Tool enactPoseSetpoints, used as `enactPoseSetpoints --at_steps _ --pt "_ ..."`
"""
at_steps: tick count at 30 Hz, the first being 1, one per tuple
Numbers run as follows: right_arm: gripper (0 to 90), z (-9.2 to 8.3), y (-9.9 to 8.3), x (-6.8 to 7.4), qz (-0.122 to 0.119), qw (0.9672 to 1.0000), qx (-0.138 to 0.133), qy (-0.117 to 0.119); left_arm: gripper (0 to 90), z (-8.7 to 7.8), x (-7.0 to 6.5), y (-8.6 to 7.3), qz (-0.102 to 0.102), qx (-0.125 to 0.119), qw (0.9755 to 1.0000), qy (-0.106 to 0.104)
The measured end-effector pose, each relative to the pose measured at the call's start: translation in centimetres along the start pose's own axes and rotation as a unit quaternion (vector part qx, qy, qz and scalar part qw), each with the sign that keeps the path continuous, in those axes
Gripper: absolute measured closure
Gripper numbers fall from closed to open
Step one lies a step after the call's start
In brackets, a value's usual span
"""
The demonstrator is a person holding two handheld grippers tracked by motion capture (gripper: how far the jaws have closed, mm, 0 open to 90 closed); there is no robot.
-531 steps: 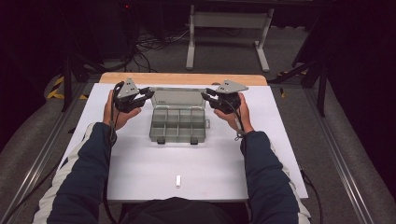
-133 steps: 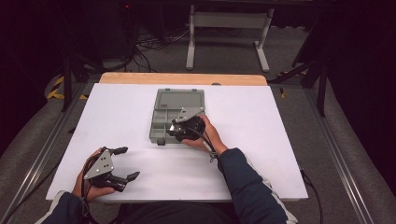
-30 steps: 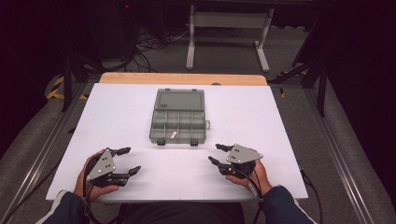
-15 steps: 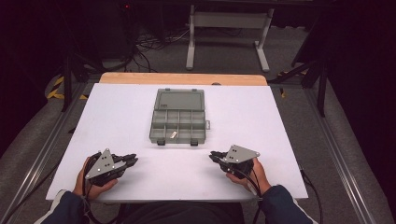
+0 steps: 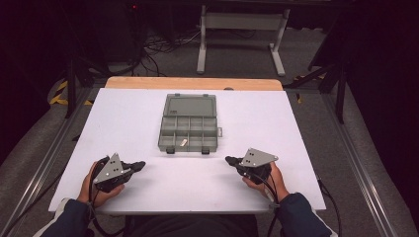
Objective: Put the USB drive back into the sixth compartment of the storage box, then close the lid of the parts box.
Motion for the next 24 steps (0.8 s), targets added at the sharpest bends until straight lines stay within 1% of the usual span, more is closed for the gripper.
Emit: enactPoseSetpoints --at_steps 3,5,7,8,10,14,16,20,24 --pt "90.0 -0.1 0.2 -0.1 0.000 1.0000 -0.003 -0.001 90.0 0.1 0.1 0.0 0.000 0.002 1.0000 -0.002" --pt "90.0 0.0 0.2 -0.2 0.001 1.0000 -0.002 -0.001 90.0 0.3 0.3 -0.1 0.003 0.007 1.0000 0.000" --pt "90.0 0.0 0.2 -0.3 0.000 1.0000 0.000 -0.002 90.0 0.4 0.7 -0.1 -0.001 0.006 1.0000 0.001" --pt "90.0 0.1 0.1 -0.3 0.001 1.0000 0.001 -0.002 90.0 0.5 0.9 -0.1 0.000 0.008 1.0000 0.003" --pt "90.0 0.1 0.0 -0.6 0.006 1.0000 0.000 -0.003 90.0 0.6 1.2 -0.1 -0.005 0.009 0.9999 0.003" --pt "90.0 0.1 -0.1 -0.9 0.009 1.0000 -0.001 -0.005 90.0 0.9 1.3 -0.4 0.001 0.018 0.9998 0.004" --pt "90.0 0.2 0.0 -1.0 0.013 0.9999 -0.003 -0.005 90.0 0.9 1.4 -0.4 0.000 0.019 0.9998 0.004" --pt "90.0 0.4 -0.1 -1.2 0.016 0.9999 0.001 -0.005 90.0 1.0 1.6 -0.5 0.005 0.024 0.9997 0.006" --pt "90.0 0.7 0.1 -1.4 0.015 0.9998 0.002 -0.008 90.0 1.2 2.0 -0.4 0.007 0.029 0.9995 0.008"
Point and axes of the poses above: each handheld gripper's, and its own axes: z roughly forward along the jaws, y roughly out of its top, x roughly to its left, the point moved 9 cm from there along z, roughly forward along the jaws, and after that the axes turned 9 degrees about -x, right-handed, at the moved point
